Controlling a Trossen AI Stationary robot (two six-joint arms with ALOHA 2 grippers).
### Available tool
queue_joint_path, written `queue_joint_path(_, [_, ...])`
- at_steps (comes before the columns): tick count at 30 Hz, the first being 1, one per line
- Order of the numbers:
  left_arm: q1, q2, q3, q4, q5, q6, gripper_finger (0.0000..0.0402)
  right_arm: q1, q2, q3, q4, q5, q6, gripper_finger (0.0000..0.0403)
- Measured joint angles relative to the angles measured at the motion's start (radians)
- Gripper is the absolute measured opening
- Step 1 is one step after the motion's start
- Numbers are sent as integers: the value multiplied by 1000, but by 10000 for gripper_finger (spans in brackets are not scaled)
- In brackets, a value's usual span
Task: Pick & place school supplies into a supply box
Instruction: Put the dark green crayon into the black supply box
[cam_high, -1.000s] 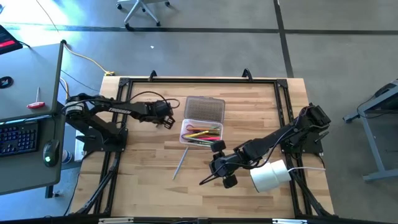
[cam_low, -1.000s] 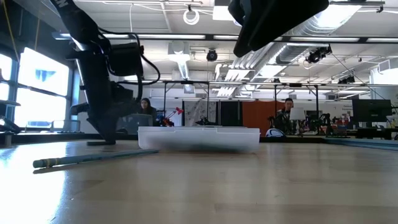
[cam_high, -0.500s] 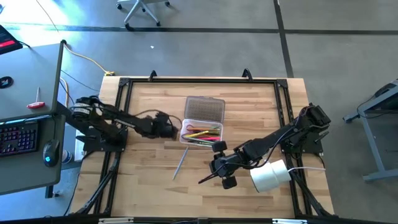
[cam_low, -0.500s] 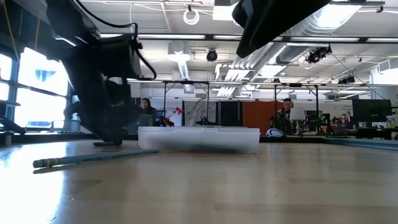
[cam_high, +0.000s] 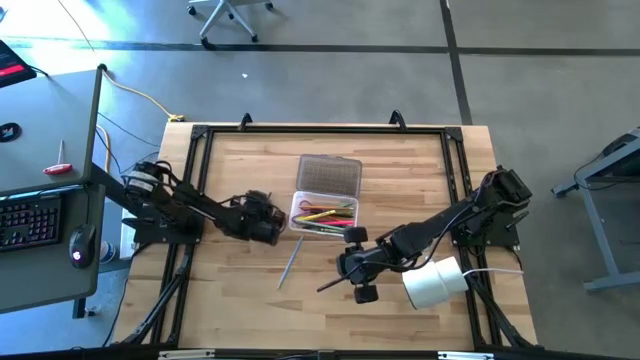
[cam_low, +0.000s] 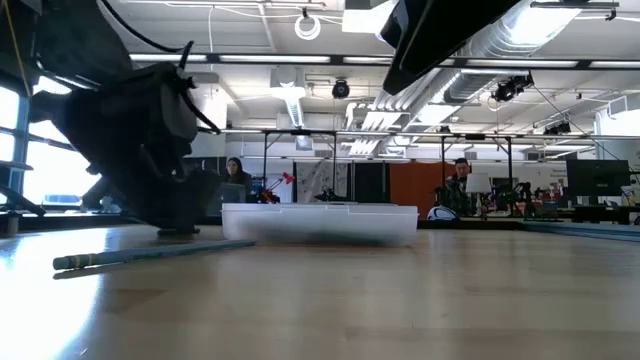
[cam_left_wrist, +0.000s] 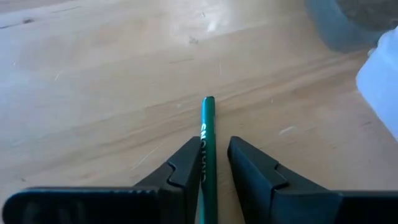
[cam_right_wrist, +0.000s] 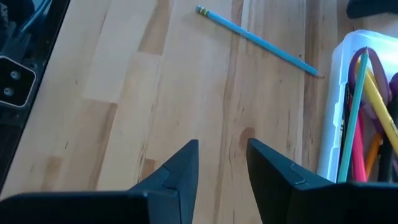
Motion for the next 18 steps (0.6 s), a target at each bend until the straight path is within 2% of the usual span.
queue_joint_path(8, [-31,2,-89,140,-76,-56,126,0,0,-1,0,9,28,114])
queue_joint_path(15, [-28,2,-99,189,-89,-5,125,0,0,-2,0,41,97,114])
queue_joint_path(18, [-28,2,-99,182,-89,-5,104,0,0,-2,0,41,104,114])
